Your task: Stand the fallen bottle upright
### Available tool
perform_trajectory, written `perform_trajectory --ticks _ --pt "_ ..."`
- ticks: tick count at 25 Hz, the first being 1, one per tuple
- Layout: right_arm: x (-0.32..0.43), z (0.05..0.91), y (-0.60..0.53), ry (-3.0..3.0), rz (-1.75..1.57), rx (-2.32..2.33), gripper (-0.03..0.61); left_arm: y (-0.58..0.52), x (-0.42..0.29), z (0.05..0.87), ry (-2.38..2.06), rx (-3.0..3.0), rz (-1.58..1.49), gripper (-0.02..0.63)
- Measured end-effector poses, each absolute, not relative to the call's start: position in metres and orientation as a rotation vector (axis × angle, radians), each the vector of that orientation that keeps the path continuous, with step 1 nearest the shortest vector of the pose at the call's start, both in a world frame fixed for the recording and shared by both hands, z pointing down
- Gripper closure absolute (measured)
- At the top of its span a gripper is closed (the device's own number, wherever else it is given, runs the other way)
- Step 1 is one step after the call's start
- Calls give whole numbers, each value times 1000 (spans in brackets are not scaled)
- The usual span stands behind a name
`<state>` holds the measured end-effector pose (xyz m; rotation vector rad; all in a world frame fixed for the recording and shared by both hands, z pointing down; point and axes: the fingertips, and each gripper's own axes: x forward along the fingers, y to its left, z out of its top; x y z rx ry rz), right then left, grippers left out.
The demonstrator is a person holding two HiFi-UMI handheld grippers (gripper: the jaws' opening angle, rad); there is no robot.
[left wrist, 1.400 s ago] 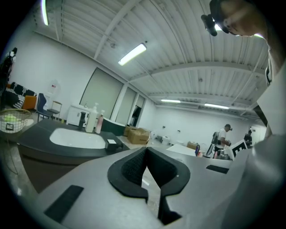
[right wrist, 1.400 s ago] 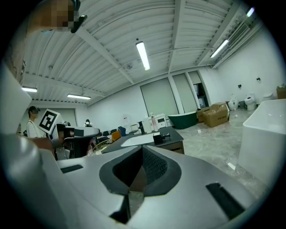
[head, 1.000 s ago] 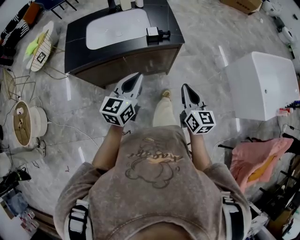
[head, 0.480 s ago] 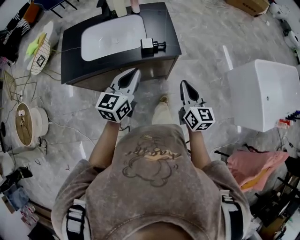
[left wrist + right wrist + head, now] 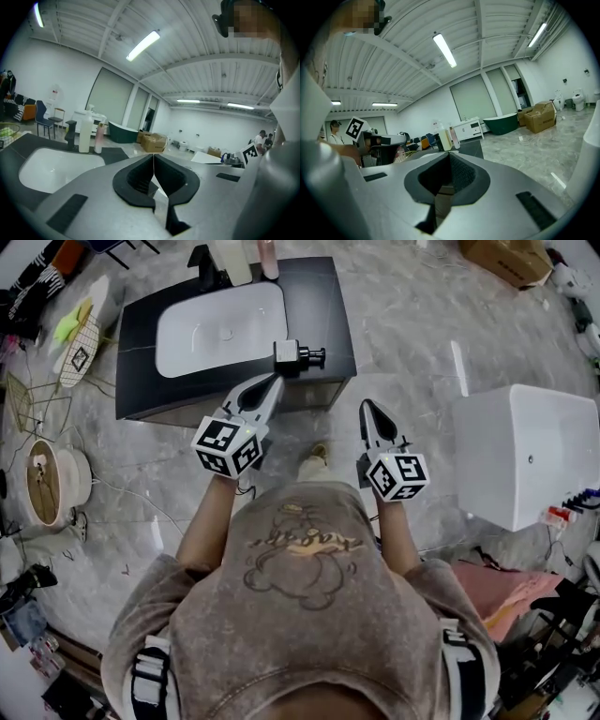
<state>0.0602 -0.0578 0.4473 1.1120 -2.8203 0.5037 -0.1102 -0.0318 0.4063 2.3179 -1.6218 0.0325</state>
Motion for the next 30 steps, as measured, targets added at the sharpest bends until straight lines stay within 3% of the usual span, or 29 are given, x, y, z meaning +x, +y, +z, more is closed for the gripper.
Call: perform_trajectory --ticks 13,30 --pt "46 444 -154 -2846 442 983 581 -106 -118 404 -1649 2310 -13 595" --pt "19 437 -180 -2837 464 1123 581 -159 -137 406 -1467 2435 101 592"
